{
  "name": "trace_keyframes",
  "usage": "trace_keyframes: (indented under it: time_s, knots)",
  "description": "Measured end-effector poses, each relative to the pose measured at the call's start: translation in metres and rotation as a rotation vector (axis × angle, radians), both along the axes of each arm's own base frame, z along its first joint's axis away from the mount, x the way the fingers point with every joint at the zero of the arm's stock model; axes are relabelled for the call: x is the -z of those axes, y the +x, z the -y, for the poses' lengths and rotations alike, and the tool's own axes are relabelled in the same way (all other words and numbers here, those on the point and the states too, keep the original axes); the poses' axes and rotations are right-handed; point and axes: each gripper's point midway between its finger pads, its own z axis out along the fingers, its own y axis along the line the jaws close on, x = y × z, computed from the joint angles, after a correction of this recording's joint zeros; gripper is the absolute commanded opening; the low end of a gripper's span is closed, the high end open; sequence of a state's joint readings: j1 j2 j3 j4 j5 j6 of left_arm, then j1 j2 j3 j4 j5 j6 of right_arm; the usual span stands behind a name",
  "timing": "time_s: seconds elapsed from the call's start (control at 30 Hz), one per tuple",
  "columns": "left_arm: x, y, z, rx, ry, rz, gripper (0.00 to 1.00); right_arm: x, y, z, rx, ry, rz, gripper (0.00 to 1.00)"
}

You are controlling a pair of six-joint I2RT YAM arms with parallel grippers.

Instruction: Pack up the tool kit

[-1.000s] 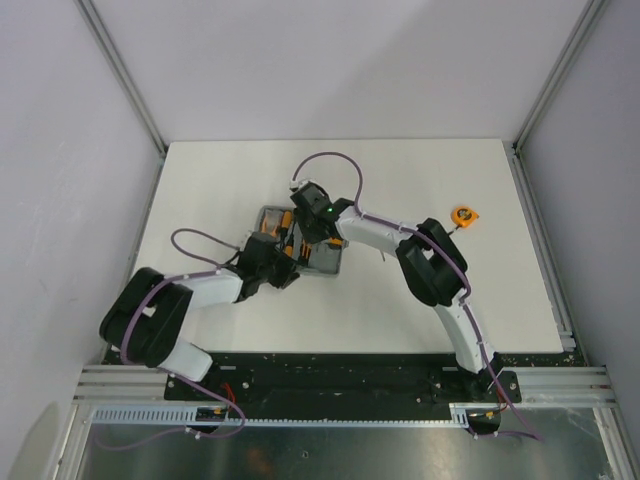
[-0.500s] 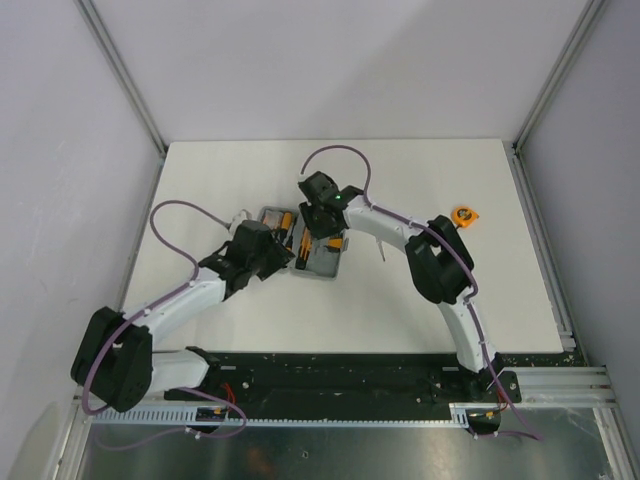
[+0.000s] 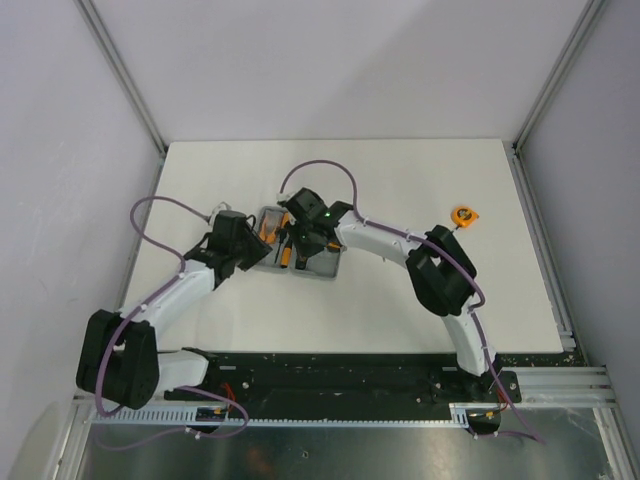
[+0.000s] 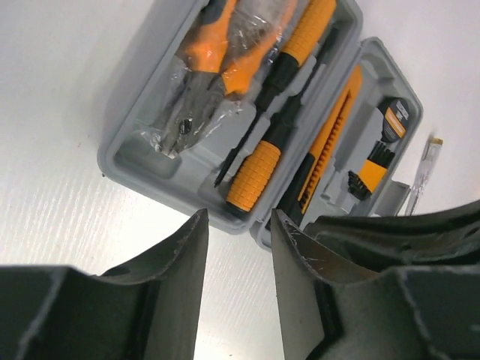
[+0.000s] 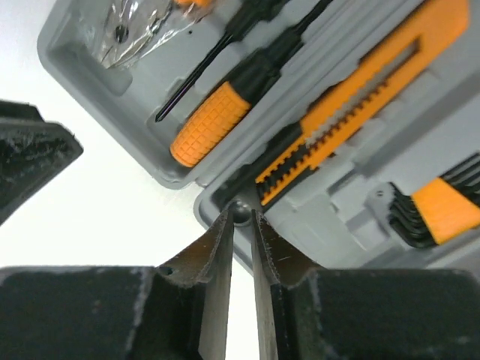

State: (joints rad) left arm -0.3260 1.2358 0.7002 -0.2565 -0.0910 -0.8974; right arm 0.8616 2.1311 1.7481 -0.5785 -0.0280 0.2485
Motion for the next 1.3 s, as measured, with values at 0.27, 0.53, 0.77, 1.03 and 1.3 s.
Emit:
trace_keyframes:
  time_s: [0.27,0.53,0.77,1.03,1.3]
  knots:
    - [0.02,0.001,-0.008,0.027,0.017,-0.068,0.42,0.029,-0.01,-0.007,-0.039,-0.056,-0.016,0.17]
    - [0.031,-0.001,-0.013,0.051,0.039,-0.097,0.42,0.029,-0.006,-0.009,-0.038,-0.071,0.009,0.17]
    - [0.03,0.001,-0.015,0.072,0.061,-0.089,0.45,0.008,0.007,-0.013,-0.025,-0.071,0.058,0.3]
    - [0.02,0.009,-0.016,0.077,0.071,-0.064,0.51,-0.061,0.05,-0.027,-0.04,0.024,0.203,0.43]
    - [0.022,0.012,-0.034,0.016,0.061,-0.077,0.61,-0.029,0.043,0.004,-0.278,-0.106,0.168,0.63]
